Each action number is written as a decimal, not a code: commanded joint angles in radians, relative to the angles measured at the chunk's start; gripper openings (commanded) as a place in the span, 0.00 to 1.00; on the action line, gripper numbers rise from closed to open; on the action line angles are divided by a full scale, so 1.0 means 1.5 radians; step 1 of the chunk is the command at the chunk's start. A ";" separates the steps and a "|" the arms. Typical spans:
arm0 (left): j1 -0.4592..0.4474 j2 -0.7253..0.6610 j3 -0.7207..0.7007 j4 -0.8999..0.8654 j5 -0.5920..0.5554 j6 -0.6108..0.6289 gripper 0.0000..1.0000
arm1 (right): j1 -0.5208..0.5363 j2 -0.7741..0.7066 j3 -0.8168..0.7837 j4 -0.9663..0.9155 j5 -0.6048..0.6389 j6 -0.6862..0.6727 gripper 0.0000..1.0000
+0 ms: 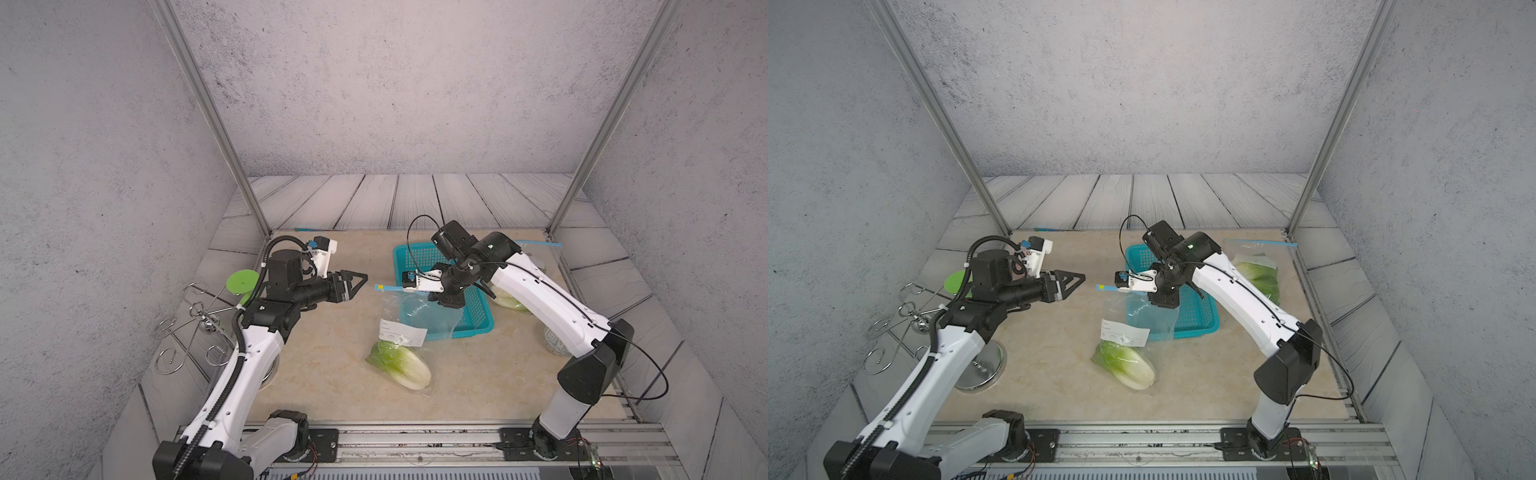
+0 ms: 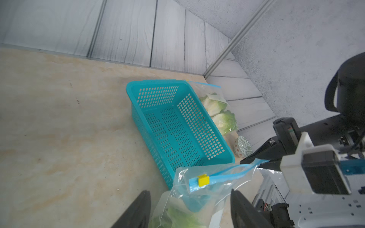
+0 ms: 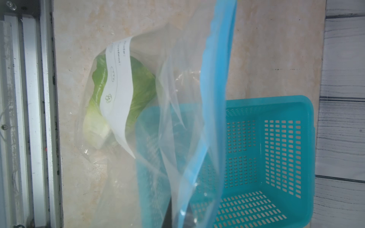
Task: Put the chinese cabbages into a zipper bag and zip it
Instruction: Adjust the zipper food storage bag at the center of the board.
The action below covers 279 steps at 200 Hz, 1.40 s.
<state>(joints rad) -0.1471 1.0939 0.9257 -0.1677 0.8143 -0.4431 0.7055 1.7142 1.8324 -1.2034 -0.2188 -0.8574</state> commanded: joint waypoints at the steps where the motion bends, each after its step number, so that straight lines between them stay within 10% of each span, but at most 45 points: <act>1: 0.013 0.024 -0.086 0.360 0.143 -0.164 0.59 | -0.007 -0.056 -0.015 0.039 -0.052 -0.020 0.00; 80: -0.009 0.066 -0.177 0.481 0.152 -0.171 0.54 | -0.024 -0.085 -0.065 0.087 -0.099 -0.026 0.00; 154: -0.041 0.054 -0.217 0.572 0.214 -0.229 0.25 | -0.043 -0.099 -0.082 0.099 -0.144 -0.026 0.00; 191: -0.002 0.003 -0.188 0.438 0.232 -0.153 0.41 | -0.053 -0.105 -0.082 0.093 -0.160 -0.029 0.00; 218: -0.010 0.043 -0.218 0.623 0.227 -0.275 0.53 | -0.054 -0.108 -0.089 0.094 -0.166 -0.030 0.00; 279: -0.061 0.086 -0.197 0.520 0.251 -0.162 0.48 | -0.061 -0.104 -0.095 0.102 -0.196 -0.032 0.00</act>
<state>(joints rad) -0.2008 1.2537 0.6144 0.6437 1.1358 -0.7406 0.6220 1.6096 1.6974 -1.0561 -0.4641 -0.8951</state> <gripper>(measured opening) 0.488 0.044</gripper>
